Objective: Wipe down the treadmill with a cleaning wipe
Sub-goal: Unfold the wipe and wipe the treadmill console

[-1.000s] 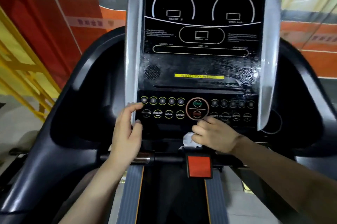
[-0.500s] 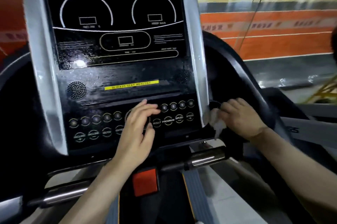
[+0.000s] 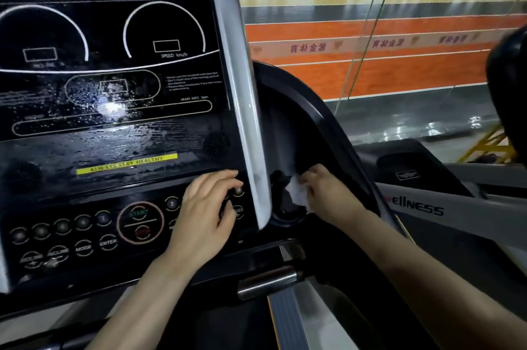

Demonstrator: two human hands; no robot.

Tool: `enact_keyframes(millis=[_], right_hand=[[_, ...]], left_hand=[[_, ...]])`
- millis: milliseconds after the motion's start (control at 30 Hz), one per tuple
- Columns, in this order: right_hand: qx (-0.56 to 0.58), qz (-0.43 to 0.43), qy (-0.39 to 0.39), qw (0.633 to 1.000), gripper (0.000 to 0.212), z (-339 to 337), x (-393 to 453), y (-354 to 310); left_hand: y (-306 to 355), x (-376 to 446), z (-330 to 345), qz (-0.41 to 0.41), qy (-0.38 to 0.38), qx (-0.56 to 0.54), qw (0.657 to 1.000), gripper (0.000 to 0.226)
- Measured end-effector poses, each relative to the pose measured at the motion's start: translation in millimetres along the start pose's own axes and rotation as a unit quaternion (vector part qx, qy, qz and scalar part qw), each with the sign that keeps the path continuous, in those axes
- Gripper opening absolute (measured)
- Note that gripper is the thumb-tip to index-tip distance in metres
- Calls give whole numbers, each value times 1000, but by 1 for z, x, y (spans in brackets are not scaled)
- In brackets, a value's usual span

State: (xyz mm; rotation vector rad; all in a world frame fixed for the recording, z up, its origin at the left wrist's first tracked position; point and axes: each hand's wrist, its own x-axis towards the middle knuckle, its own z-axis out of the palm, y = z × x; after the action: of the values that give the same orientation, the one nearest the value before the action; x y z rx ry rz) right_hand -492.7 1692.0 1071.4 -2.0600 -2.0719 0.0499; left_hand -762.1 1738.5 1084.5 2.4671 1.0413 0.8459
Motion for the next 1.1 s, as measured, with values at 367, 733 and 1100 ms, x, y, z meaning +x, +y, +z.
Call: enact_keyframes(millis=[367,733,1100], right_hand=[[-189,10,-108,976,58,15,-4,8],[-32,1,-17,999,32,-27,37,14],[42,-86,159,983,40,-36,162,-37]], left_hand=[[-4,-2,9,17,19,32,999,37],[11,20,-11,16,66,147,987,42],[0,54,-10,-77,44,306,948,61]])
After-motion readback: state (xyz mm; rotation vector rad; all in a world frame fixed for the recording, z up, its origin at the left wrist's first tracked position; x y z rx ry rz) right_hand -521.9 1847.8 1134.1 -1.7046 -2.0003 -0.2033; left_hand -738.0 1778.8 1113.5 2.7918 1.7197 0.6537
